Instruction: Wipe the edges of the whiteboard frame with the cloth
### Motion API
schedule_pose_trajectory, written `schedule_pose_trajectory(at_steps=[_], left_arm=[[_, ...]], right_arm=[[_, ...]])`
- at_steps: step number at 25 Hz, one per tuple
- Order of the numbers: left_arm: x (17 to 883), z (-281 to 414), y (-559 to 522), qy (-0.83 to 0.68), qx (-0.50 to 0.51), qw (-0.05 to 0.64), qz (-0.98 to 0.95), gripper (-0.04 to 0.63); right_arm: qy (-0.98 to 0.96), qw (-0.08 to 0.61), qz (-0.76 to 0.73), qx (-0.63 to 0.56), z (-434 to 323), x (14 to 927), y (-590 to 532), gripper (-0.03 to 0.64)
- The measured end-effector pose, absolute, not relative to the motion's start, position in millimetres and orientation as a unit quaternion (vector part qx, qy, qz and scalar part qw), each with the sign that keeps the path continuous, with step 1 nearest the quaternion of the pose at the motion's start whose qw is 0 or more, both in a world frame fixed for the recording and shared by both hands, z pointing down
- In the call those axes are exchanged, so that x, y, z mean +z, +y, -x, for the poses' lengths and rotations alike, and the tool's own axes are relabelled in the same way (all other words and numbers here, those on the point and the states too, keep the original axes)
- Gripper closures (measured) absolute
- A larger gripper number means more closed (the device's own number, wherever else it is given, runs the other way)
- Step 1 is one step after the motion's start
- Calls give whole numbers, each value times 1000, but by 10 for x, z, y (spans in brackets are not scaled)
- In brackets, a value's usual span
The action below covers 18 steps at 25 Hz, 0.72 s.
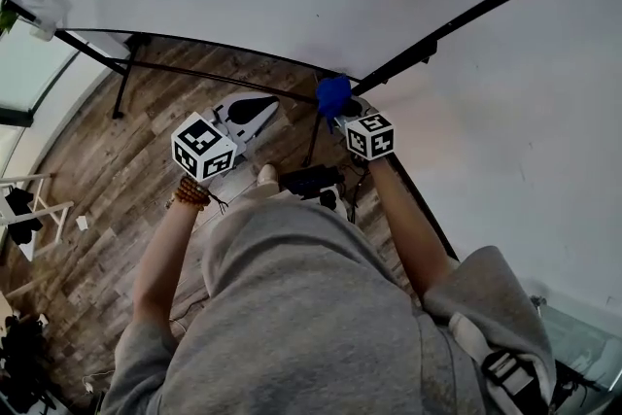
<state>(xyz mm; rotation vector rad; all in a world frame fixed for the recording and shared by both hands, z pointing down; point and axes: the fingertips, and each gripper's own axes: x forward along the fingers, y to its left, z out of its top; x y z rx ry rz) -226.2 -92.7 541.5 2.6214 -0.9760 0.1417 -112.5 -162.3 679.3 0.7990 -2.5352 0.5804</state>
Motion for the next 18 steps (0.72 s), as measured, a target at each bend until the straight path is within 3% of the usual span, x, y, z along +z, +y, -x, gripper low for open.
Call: schedule_pose_trajectory(at_steps=[11,18], left_arm=[[5079,2387,-1295,-451,56,58,-889,586],[4571,2455,-1310,-512,14,0,-859,587]], right_arm=[[-927,81,-360,67,1277,5268,-1582,534],[-907,37,-419,-14,1274,4575,-1416,532]])
